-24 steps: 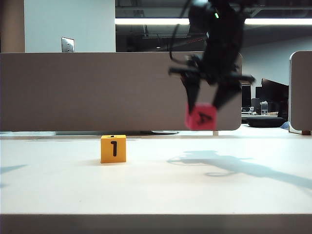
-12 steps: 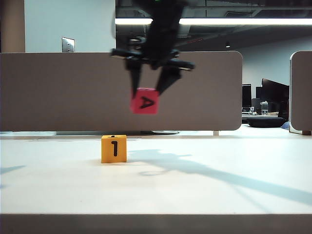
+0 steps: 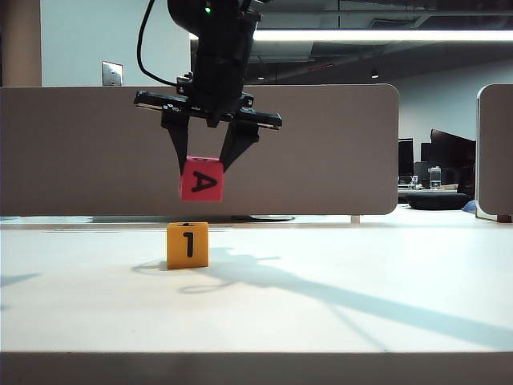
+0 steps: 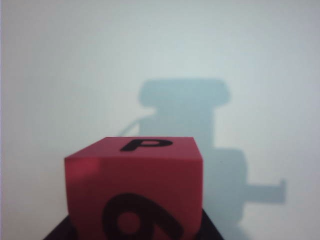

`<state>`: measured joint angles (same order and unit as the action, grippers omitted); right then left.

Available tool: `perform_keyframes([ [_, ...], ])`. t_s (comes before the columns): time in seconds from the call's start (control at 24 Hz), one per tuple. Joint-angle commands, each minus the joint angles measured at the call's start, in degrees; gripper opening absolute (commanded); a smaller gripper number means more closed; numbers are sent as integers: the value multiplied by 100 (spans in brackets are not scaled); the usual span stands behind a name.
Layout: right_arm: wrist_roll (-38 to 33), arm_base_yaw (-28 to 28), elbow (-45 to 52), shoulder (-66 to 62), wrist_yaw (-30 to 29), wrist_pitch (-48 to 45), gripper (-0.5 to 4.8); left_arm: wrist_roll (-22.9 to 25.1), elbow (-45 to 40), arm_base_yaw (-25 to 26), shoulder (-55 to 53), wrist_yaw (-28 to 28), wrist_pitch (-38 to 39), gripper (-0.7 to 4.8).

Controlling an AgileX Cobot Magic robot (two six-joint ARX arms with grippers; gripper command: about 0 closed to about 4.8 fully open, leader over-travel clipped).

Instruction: Stack the letter block on the right onto the letter block on the left.

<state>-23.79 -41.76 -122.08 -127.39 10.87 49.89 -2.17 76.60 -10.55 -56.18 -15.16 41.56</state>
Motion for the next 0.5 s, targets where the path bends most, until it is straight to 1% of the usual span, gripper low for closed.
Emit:
perform_keyframes([
  [0.04,-262,-28,-33,-81,-129,81,229,24,33,2,15,-7,-48,-5],
  [0.12,-321,-44,-31,-127,-225,120,229,24,33,2,15,-7,-44,-5],
  [0.5,-321,-168,-33,-238,-201,-46,229,24,33,2,20,-7,-17,-5],
])
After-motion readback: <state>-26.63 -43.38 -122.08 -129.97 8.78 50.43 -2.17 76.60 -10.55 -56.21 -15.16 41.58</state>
